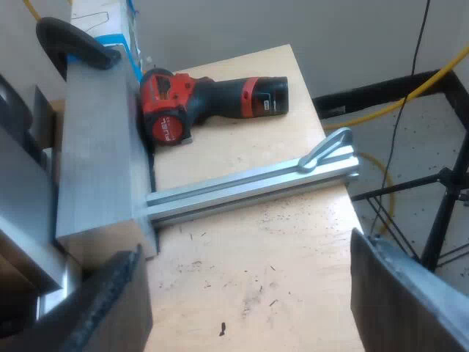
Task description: Place mug into machine
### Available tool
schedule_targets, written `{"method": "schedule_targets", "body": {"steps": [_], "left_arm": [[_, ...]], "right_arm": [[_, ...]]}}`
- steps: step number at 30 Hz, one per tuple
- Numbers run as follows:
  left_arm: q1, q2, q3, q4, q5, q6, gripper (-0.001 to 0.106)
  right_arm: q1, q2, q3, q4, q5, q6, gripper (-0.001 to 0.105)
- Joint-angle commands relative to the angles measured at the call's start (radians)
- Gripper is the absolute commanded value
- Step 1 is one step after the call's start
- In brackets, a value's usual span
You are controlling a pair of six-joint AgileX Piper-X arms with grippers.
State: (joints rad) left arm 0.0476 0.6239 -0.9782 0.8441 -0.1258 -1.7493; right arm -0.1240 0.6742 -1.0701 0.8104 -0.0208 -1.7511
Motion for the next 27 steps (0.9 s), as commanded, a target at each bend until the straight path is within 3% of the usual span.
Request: {"method": "schedule_targets", "body": {"steps": [1,11,15,16,24,27], "left_arm": [[-0.011,-0.043,-0.008,0.02,-0.005,-0.005,0.081],[-0.033,-0.219,-0.008,0.05,-0.021,-0.005,0.081],[-0.033,-0.275,-0.002,0.079,-0.021,-0.005,0.081],[-0.033,-0.426,0.04,0.15,-0.021,-0.005,0.081],[-0.033,-0.628,0.125,0.241,-0.019,-0.003,0.081],[-0.033,-0.75,0.162,0.323,-0.019,-0.003,0.081]], "right_arm": [[0.0,-0.034,-0.006,0.005,-0.014,-0.028,0.061],[0.0,-0.154,-0.001,0.065,-0.014,-0.072,0.061],[0.0,-0.328,0.066,0.074,-0.023,-0.072,0.061],[0.0,-0.357,0.081,0.079,-0.025,-0.072,0.061],[0.0,-0.578,0.2,0.152,-0.029,-0.063,0.061],[0.0,-0.655,0.23,0.176,-0.014,-0.063,0.061]]}}
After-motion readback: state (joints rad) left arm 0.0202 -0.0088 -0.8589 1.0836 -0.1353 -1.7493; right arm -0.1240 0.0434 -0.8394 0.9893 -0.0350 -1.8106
